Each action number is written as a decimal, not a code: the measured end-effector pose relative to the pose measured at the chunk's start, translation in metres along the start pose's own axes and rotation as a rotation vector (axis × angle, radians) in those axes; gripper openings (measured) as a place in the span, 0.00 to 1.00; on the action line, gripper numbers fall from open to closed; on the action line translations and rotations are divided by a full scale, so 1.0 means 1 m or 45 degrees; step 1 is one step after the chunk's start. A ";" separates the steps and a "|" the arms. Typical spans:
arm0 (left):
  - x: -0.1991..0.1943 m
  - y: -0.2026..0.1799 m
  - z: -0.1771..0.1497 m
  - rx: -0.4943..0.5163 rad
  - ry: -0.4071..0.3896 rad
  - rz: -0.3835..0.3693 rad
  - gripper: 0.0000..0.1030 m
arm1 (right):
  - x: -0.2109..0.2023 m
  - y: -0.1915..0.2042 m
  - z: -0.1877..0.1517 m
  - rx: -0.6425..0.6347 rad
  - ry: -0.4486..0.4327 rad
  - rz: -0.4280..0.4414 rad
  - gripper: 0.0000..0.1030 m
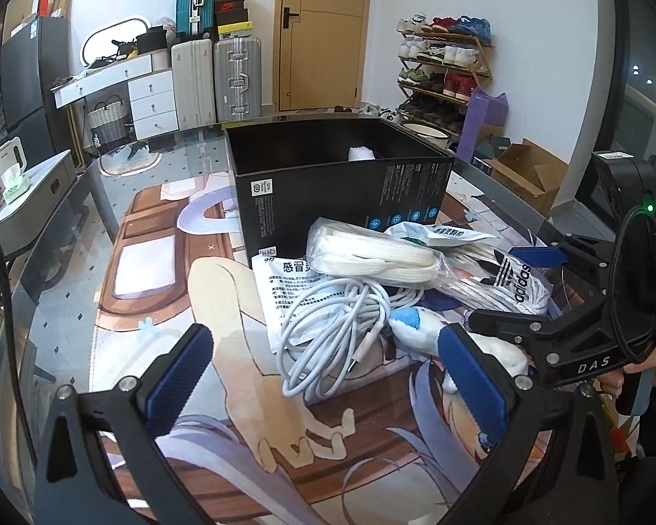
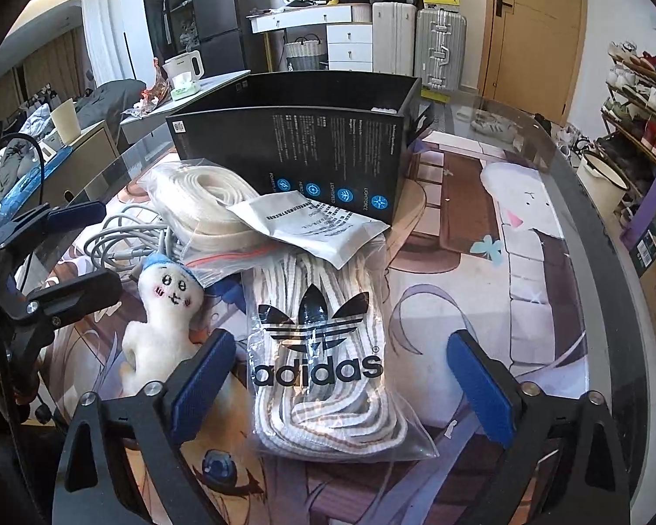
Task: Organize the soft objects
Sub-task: 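Grasp the clear adidas lace bag with the right tool while the left tool approaches the white plush doll, then close the left tool on the white plush doll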
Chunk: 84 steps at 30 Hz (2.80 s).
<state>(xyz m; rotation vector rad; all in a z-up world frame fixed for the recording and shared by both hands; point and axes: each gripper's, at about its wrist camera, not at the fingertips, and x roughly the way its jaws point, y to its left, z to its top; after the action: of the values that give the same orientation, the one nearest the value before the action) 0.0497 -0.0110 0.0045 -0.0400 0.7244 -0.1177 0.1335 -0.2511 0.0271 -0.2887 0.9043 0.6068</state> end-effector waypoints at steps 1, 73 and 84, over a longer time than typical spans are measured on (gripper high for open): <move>0.000 0.000 0.000 0.000 -0.001 0.001 1.00 | -0.001 0.001 -0.001 -0.004 -0.003 -0.002 0.89; -0.019 -0.076 -0.006 0.362 0.033 -0.378 0.76 | -0.081 -0.024 -0.053 0.108 -0.233 -0.081 0.41; 0.005 -0.084 -0.012 0.392 0.130 -0.326 0.44 | -0.076 -0.022 -0.053 0.102 -0.221 -0.062 0.41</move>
<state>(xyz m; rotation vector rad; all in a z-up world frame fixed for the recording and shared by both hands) 0.0375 -0.0951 -0.0008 0.1688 0.7942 -0.4772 0.0775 -0.3215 0.0562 -0.1825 0.7503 0.5408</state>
